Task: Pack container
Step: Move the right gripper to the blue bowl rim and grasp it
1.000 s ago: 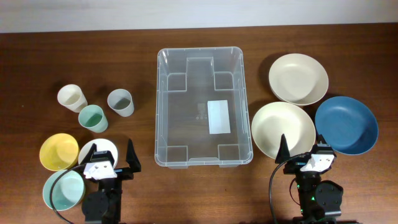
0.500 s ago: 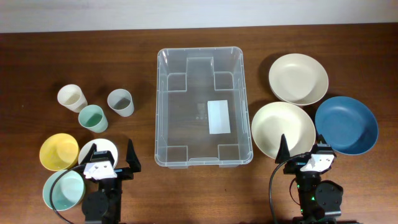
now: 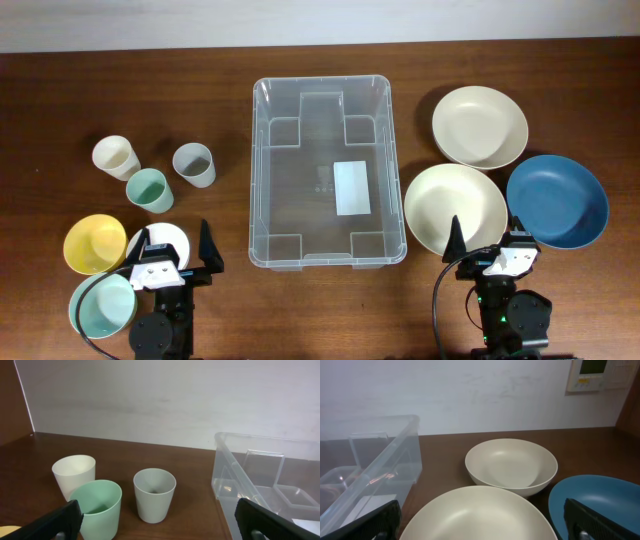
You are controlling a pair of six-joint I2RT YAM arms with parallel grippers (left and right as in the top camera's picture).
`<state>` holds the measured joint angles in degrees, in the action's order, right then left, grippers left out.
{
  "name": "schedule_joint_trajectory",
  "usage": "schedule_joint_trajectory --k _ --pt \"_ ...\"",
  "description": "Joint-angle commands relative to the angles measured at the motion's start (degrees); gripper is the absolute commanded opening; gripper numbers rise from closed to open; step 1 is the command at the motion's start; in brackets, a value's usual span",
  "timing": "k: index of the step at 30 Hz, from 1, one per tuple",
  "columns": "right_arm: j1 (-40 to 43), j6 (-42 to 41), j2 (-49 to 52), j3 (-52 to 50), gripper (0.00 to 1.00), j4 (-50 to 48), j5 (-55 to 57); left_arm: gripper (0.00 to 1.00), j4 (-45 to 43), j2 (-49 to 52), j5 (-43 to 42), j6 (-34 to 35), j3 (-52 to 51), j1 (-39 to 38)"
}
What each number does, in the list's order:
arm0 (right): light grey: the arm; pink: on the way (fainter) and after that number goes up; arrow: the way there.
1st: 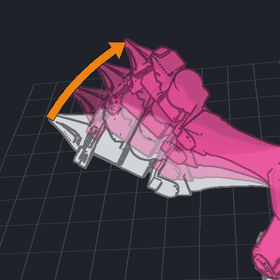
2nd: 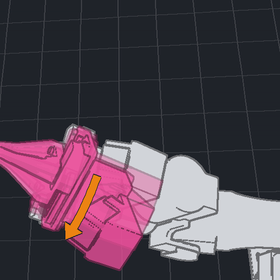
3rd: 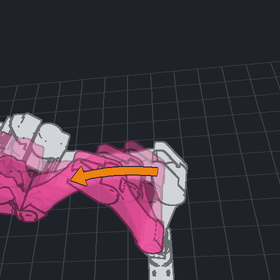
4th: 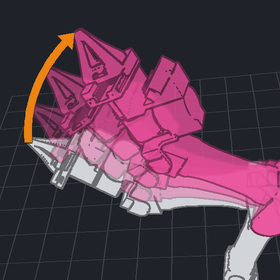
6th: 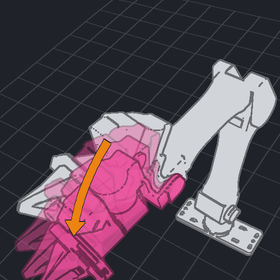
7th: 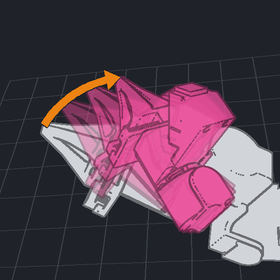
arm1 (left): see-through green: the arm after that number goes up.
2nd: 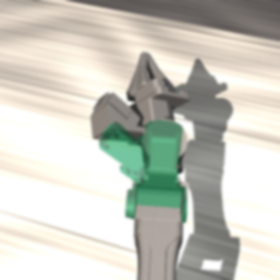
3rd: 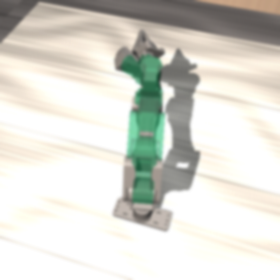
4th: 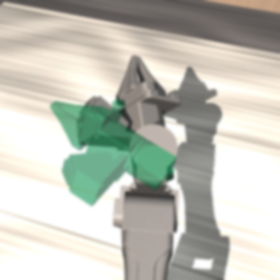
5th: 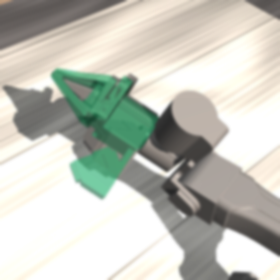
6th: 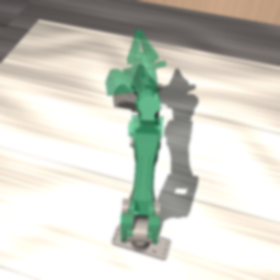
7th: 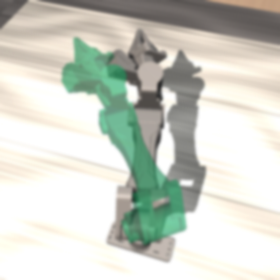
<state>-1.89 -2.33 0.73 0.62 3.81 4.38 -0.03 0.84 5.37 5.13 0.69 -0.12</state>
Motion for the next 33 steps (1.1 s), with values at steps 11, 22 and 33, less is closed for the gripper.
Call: schedule_joint_trajectory --k 11,22,33 --pt "0.48 -11.74 2.32 3.91 0.99 4.68 2.40 0.99 7.91 4.68 0.44 8.76 8.87 0.31" --pt "2.21 -13.46 24.61 25.05 0.99 17.64 8.26 1.00 24.11 28.83 -1.18 8.76 31.50 0.31" --pt "20.74 -14.71 55.21 59.47 0.99 43.85 -7.89 0.99 48.02 58.82 -1.77 2.69 64.48 0.31"
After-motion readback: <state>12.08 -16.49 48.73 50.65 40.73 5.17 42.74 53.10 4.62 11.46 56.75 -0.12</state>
